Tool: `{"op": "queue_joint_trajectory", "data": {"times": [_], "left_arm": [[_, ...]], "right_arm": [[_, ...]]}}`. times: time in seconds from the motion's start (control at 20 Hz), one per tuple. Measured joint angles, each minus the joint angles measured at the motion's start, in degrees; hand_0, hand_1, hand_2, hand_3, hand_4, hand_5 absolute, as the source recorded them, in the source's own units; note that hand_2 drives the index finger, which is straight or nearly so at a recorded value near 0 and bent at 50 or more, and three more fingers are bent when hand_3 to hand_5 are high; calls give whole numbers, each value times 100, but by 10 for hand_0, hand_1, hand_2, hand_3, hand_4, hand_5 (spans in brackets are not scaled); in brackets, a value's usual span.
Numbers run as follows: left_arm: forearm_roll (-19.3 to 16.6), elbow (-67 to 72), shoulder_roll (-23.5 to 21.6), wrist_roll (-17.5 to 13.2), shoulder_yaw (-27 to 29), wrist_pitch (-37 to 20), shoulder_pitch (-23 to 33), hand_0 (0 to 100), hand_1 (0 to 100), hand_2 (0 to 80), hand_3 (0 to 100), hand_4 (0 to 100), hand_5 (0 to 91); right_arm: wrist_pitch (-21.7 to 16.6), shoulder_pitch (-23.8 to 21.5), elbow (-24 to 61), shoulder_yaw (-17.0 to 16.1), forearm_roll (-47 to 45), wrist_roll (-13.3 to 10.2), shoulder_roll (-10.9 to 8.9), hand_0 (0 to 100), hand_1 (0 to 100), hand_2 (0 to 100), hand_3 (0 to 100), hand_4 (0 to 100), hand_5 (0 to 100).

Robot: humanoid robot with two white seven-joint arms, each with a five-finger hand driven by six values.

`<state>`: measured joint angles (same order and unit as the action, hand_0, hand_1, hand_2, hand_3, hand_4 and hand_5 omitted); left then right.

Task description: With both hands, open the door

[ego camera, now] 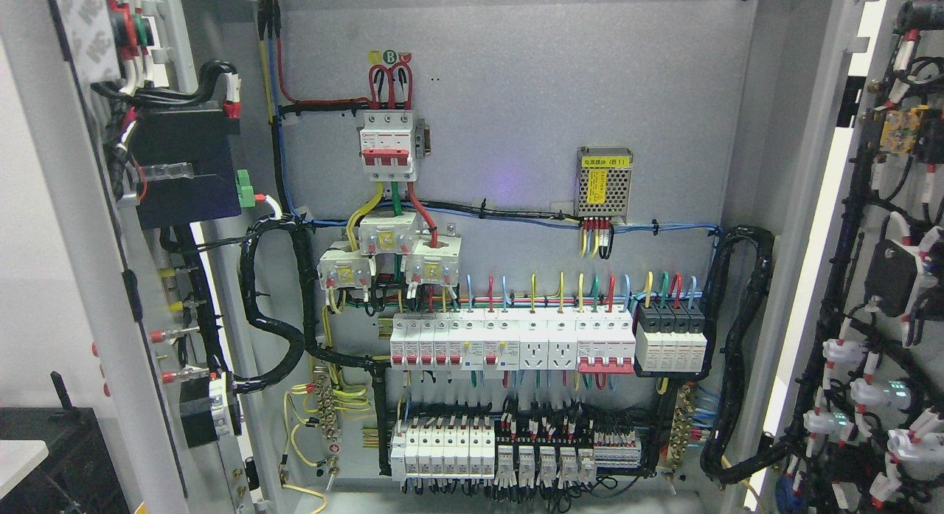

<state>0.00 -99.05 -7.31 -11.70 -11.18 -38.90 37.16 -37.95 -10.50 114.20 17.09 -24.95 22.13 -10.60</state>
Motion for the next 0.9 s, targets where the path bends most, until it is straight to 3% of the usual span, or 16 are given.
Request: {"op": "queue_joint_trajectory", "data": {"times": [0.35, 0.9], "left_arm": [[-50, -444, 28, 4, -20, -458, -380, 0, 0, 0, 0, 0, 0], [-195, -790, 221, 44, -27, -526, -1041, 0, 0, 0, 0, 0, 0]], "right_arm": [[-151, 108, 140, -300, 0, 22, -95, 382, 0, 0, 0, 0, 0], [-156, 317, 236, -800, -2, -38, -186, 382, 0, 0, 0, 0, 0]]}}
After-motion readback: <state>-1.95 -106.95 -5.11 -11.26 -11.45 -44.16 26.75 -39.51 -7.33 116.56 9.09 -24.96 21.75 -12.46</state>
